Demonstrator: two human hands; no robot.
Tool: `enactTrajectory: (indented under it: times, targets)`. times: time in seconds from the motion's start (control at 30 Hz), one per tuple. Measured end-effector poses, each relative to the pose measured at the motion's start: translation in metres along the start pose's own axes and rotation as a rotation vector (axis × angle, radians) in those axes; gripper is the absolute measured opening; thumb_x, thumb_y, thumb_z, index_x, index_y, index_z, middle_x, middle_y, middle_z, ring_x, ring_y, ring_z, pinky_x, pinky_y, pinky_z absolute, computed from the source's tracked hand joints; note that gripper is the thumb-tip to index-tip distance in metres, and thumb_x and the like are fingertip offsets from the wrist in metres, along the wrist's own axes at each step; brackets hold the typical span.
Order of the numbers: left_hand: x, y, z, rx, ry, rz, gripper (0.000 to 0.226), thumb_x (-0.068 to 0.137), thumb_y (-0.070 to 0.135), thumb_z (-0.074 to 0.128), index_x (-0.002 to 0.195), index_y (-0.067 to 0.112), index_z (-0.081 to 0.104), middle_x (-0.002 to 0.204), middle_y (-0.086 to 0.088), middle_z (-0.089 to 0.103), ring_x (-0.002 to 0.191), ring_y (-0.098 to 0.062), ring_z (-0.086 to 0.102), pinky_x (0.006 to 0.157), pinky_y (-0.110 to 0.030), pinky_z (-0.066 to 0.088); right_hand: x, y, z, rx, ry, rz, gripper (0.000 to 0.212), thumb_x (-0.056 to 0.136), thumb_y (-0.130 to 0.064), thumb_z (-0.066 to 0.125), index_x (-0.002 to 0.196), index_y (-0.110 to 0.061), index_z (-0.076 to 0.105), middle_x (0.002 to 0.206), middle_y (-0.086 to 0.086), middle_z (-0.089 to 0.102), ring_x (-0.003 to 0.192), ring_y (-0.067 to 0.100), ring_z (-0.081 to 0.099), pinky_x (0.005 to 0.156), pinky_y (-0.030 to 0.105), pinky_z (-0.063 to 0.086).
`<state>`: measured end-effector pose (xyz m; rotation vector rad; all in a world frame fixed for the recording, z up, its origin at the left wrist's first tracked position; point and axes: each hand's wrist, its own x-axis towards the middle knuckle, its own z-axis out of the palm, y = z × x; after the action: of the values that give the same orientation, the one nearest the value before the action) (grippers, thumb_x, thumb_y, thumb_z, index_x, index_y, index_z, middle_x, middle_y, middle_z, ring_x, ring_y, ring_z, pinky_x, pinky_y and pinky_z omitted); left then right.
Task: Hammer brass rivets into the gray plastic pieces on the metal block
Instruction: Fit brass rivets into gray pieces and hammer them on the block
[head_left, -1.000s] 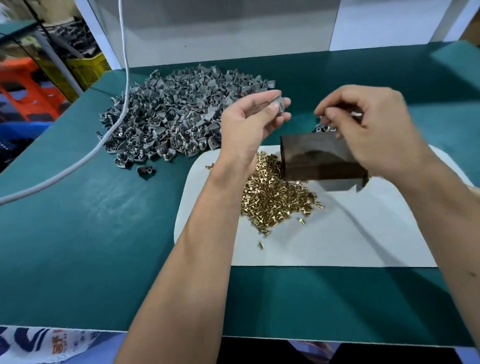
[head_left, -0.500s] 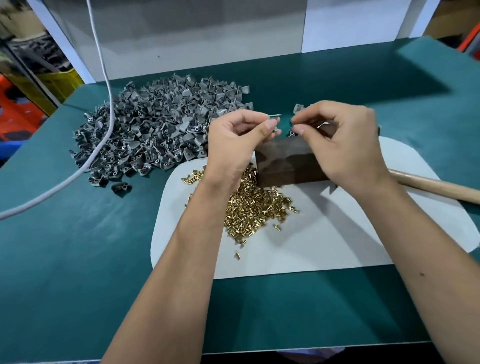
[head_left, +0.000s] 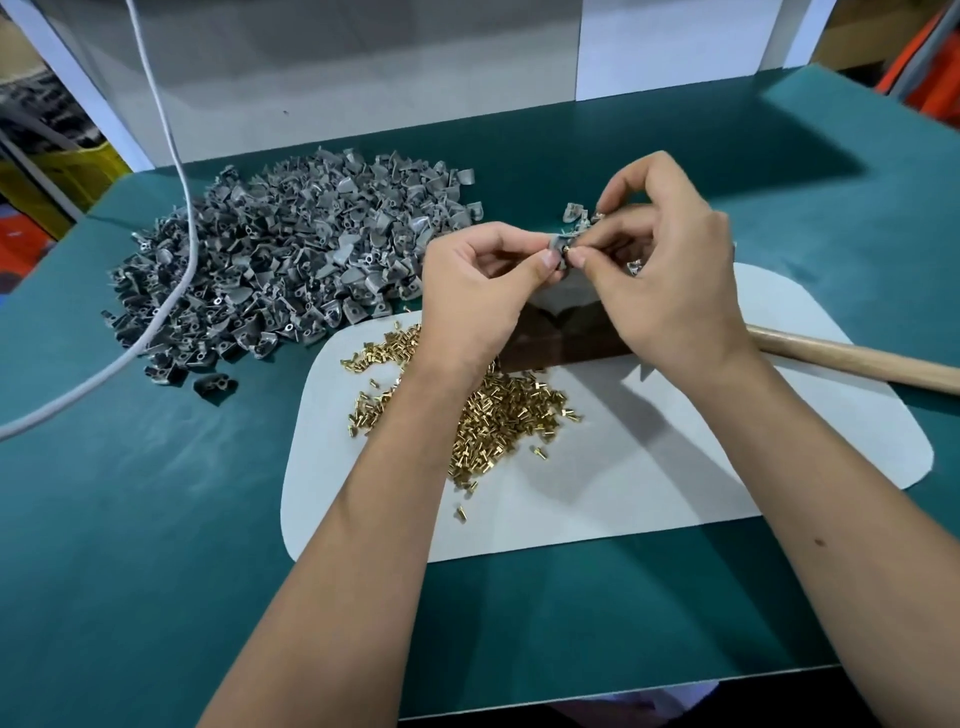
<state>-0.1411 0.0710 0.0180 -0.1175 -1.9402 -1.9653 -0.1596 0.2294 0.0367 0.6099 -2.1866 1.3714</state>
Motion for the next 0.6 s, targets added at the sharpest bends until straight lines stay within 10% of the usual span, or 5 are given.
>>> enactTrajectory:
  times: [0.6]
  targets:
    - [-0.002, 0.001, 0.001, 0.322, -0.091, 0.081, 0.006, 0.083, -0.004, 0.078, 0.088, -0.004, 0.075, 0.091, -0.015, 0.076, 0.087, -0.028, 0.076, 0.086, -0.046, 0.062, 0.003, 0.011, -0.005, 0.002, -0.152, 0.249, 0.050, 0.074, -0.007, 0.081, 0.104, -0.019, 0.043, 0.071, -0.004, 0.075, 0.067, 0.013, 0.070, 0.077, 0.042, 0.059]
